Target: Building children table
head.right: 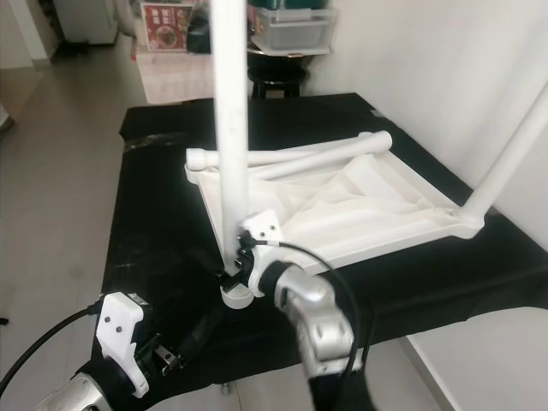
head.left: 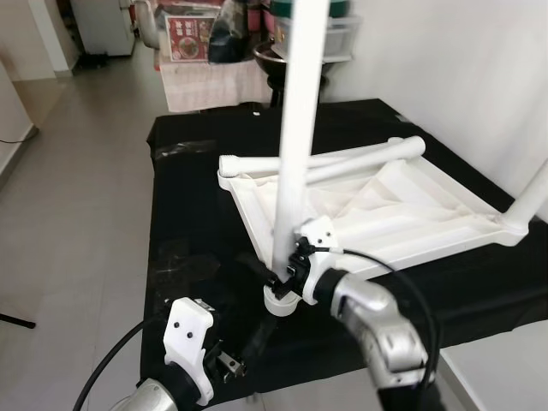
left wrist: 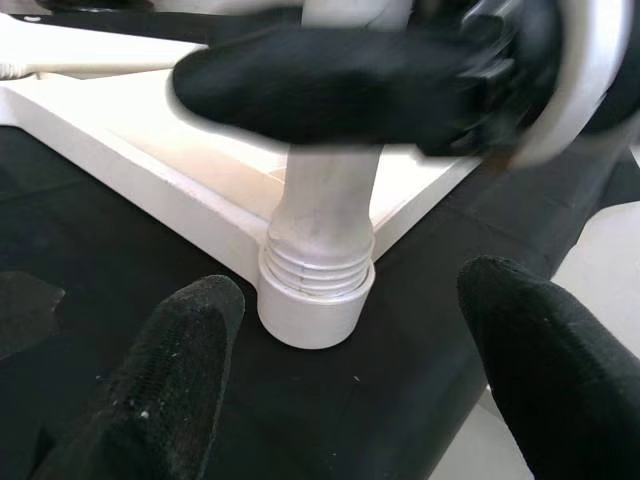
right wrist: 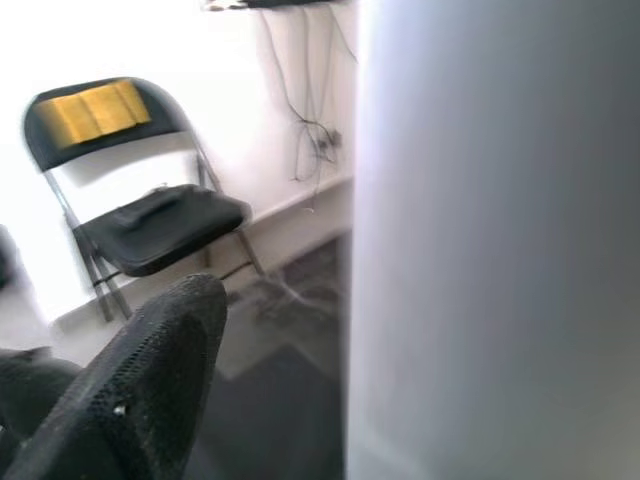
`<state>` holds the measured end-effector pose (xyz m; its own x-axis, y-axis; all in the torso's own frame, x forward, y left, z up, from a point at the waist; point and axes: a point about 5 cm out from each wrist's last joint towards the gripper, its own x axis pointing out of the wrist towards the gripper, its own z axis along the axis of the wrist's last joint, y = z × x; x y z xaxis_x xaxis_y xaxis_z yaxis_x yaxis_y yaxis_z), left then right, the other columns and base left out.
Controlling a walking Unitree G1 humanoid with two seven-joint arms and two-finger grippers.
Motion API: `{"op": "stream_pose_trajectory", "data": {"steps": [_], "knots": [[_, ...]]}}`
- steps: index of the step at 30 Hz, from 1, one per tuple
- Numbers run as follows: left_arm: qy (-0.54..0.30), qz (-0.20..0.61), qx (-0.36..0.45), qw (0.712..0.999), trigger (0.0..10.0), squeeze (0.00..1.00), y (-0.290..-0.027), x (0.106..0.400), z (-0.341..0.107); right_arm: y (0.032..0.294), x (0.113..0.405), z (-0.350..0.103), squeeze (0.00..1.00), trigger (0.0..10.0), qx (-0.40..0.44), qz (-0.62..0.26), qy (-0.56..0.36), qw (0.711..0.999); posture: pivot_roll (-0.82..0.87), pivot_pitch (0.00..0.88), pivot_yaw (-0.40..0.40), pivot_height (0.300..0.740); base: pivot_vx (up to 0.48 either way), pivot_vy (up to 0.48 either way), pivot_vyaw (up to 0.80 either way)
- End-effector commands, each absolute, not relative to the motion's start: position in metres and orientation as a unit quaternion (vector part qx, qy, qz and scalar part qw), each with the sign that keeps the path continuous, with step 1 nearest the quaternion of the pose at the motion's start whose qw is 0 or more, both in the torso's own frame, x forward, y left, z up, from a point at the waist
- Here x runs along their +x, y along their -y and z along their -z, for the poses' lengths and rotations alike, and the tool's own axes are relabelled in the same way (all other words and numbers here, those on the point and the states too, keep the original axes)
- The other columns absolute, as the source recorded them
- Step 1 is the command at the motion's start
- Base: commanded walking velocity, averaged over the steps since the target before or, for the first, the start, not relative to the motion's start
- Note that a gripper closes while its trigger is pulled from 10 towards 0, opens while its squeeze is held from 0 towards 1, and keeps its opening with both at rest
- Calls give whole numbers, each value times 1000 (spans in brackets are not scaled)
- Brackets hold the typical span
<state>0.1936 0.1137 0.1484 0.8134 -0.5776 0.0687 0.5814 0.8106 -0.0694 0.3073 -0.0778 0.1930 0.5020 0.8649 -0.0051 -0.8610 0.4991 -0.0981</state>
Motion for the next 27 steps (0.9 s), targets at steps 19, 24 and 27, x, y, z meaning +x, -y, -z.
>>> {"op": "stream_pose_trajectory", "data": {"steps": [19, 24, 27], "knots": [[7, 315, -53, 948, 10000, 0, -105, 175, -150, 99, 347, -211, 0, 0, -78, -680, -18, 729, 95, 172, -70, 740, 0, 0, 0], [4, 317, -55, 947, 10000, 0, -104, 174, -149, 107, 349, -208, 0, 0, -70, -691, -31, 719, 90, 173, -67, 740, 0, 0, 0], [3, 319, -57, 946, 10000, 0, -102, 174, -149, 112, 349, -204, 0, 0, -68, -671, -24, 738, 78, 162, -82, 740, 0, 0, 0]]}}
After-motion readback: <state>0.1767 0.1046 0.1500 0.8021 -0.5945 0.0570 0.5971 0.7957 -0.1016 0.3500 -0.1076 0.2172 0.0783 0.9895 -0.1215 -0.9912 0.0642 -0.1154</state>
